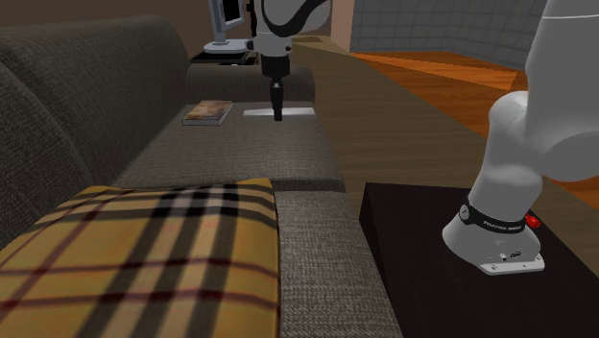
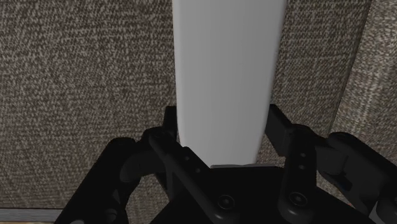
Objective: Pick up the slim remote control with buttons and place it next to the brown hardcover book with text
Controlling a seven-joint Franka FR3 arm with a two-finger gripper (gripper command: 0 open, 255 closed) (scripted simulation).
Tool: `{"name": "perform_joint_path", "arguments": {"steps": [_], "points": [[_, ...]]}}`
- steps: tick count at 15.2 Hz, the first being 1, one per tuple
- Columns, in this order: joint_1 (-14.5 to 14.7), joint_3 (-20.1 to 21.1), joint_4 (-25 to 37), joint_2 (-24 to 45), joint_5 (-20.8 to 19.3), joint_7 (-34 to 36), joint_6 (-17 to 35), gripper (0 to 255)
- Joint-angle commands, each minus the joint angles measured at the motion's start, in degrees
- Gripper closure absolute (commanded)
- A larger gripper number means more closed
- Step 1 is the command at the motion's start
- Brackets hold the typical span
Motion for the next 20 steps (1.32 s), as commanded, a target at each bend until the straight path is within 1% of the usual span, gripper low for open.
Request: {"name": "perform_joint_path", "arguments": {"steps": [1, 5, 8, 11, 14, 20], "points": [[-1.6, -1.0, 4.2, 3.1, 1.0, -2.9, -1.2, 255], [-4.9, -2.1, 13.5, 10.0, 3.1, -7.6, -4.0, 255], [-7.7, -2.6, 21.7, 15.7, 4.8, -10.7, -6.8, 255], [-10.9, -2.7, 31.5, 22.1, 6.4, -13.4, -10.3, 255], [-14.5, -2.5, 43.4, 29.5, 8.0, -15.4, -14.9, 255], [-14.2, -2.3, 39.4, 29.9, 8.1, -15.6, -10.6, 255]]}}
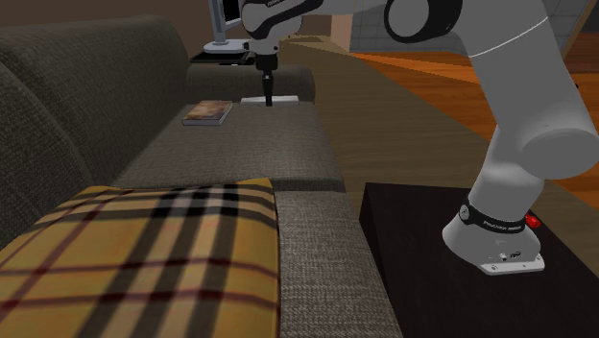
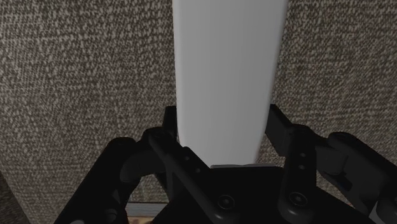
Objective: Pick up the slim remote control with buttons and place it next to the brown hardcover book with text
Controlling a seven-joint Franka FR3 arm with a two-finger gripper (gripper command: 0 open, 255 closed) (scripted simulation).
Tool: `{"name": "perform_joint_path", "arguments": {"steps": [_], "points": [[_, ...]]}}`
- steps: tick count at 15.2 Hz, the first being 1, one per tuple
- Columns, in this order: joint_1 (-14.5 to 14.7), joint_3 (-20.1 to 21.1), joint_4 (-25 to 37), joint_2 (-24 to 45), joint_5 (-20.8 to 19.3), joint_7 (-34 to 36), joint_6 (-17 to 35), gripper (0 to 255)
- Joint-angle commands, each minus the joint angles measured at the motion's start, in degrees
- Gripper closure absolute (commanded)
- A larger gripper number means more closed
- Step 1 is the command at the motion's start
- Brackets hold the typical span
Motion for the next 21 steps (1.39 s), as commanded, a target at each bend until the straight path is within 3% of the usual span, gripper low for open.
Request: {"name": "perform_joint_path", "arguments": {"steps": [1, 10, 17, 18, 21], "points": [[0.0, 0.1, -1.1, 0.3, 0.1, -0.2, 1.4, 255], [0.2, 0.4, -5.1, 2.0, 0.7, -0.6, 7.0, 255], [0.2, 0.4, -5.1, 2.0, 0.7, -0.6, 7.0, 255], [0.2, 0.4, -5.1, 2.0, 0.7, -0.6, 7.1, 0], [0.2, 0.4, -5.1, 2.0, 0.7, -0.6, 7.1, 0]]}}
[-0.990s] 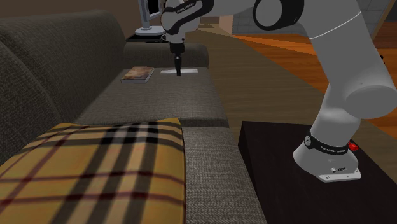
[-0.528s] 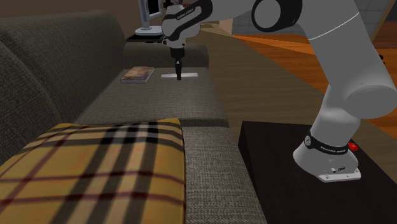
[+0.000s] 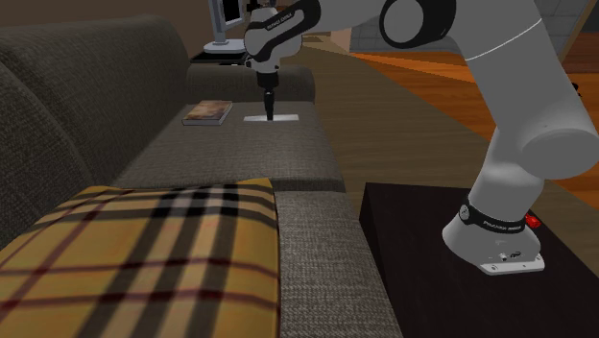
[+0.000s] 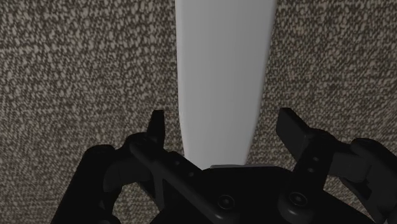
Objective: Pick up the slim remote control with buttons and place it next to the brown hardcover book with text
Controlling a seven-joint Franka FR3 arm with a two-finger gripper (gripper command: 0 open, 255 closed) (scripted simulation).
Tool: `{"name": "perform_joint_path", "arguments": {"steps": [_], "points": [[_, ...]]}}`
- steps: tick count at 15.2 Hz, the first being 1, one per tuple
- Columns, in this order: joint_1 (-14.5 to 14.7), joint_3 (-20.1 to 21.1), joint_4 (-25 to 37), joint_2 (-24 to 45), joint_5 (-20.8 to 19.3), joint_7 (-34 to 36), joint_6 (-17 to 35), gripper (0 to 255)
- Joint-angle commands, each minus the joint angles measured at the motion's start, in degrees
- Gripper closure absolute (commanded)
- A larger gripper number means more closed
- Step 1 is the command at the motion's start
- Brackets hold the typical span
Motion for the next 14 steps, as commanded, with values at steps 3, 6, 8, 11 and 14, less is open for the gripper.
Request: {"name": "perform_joint_path", "arguments": {"steps": [3, 6, 8, 11, 14], "points": [[0.0, -0.1, 1.0, -0.6, -0.2, 0.1, -1.5, 0], [-0.1, -0.4, 4.3, -1.9, -0.6, 0.5, -6.1, 0], [-0.1, -0.4, 4.3, -1.9, -0.6, 0.5, -6.1, 0], [-0.1, -0.4, 4.3, -1.9, -0.6, 0.5, -6.1, 0], [-0.1, -0.4, 4.3, -1.9, -0.6, 0.5, -6.1, 0]]}}
